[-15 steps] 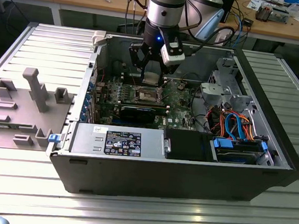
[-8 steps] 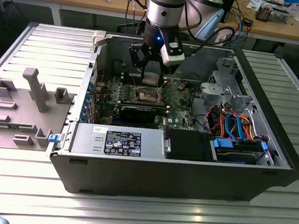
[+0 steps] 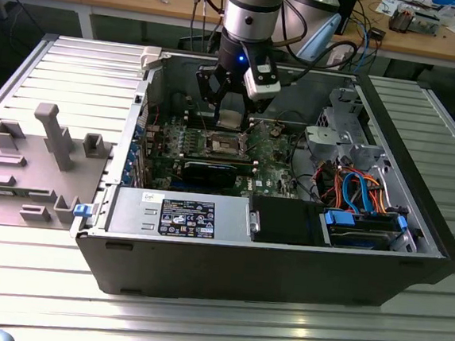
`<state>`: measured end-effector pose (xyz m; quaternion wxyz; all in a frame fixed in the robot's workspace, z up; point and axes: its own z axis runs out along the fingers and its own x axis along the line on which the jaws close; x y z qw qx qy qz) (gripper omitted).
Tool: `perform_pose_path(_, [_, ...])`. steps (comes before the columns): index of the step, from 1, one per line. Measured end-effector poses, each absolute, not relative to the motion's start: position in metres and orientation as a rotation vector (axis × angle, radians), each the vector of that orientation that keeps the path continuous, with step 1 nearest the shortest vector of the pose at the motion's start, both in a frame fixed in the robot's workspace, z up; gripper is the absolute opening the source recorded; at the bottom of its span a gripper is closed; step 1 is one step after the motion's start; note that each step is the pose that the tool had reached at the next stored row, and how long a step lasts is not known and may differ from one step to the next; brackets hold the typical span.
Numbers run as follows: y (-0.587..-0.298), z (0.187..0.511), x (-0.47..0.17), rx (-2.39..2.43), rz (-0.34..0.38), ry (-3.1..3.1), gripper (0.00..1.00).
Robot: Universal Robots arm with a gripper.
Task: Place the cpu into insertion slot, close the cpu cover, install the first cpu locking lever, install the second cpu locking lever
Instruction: 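Place the cpu into insertion slot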
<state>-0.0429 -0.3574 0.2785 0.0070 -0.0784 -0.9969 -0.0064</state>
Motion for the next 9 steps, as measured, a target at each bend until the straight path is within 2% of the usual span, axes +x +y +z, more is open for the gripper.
perform_pose_path(9, [-0.3574,0.2782,-0.0429,-0.259,-0.020,-3.117,0.55])
